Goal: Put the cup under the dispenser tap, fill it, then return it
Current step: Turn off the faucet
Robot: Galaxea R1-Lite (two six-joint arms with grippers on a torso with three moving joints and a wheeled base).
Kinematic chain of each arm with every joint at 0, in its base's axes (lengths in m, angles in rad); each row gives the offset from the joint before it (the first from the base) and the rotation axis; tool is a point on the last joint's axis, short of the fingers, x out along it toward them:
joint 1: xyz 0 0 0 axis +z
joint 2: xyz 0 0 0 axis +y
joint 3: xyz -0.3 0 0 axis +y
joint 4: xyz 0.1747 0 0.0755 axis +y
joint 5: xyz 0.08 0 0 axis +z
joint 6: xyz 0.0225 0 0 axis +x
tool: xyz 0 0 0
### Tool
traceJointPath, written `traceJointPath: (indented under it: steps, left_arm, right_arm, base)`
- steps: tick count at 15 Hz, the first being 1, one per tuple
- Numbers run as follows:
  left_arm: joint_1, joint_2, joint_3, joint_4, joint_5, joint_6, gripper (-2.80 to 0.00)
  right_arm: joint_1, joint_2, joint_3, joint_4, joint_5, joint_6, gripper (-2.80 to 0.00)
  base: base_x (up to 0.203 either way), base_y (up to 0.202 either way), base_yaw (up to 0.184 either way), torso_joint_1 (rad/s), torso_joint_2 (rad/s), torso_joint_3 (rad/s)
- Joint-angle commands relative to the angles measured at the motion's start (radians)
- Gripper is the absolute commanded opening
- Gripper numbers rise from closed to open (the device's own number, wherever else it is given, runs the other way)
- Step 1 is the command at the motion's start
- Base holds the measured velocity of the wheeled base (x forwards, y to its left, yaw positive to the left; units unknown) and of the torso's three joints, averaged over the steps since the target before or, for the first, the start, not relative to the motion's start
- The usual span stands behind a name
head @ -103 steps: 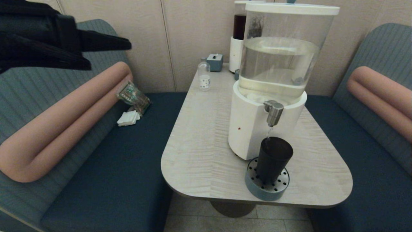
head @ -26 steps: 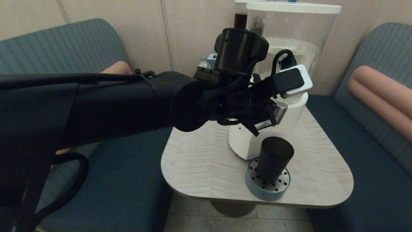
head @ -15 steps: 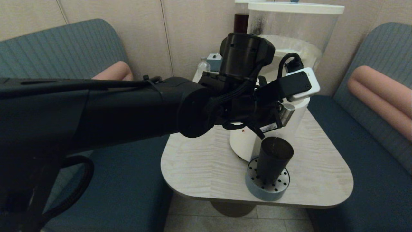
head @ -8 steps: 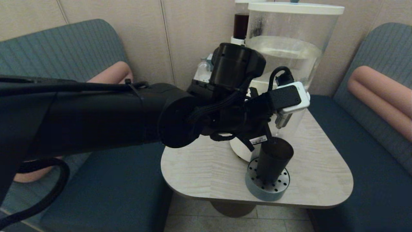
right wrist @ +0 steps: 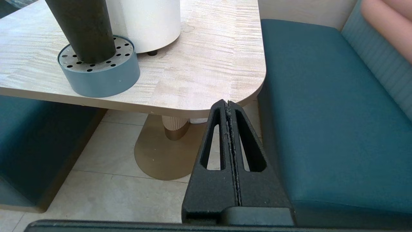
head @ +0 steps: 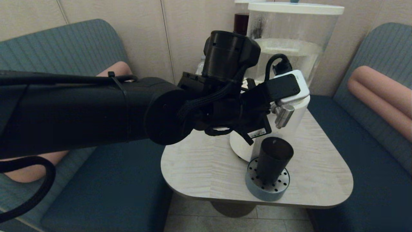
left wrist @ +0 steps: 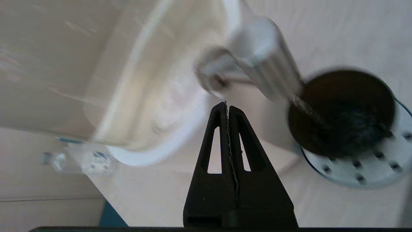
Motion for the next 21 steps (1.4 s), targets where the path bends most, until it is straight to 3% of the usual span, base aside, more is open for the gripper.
traceJointPath:
  steps: [1,13,21]
  left_arm:
    - [0.0,0.007,-0.001,-0.027,-0.005,0.005,-2.8]
    - [-0.001,0.072,-0.06,-0.078,-0.026,0.007,-2.8]
    - [-0.006,0.15,-0.199,-0.067,-0.037,0.009,-2.8]
  right_arm:
    - [0.0,0.0,0.015,-0.001,-0.001,0.0,-2.8]
    - [0.0,0.0,0.014,-0.001,-0.001,0.0,-2.8]
    - [0.0,0.0,0.014,-0.001,-0.001,0.0,-2.8]
  base:
    - [0.0,0.0,0.0,0.0,0.0,0.0]
    - [0.0,0.0,0.0,0.0,0.0,0.0]
    - [0.0,0.0,0.0,0.0,0.0,0.0]
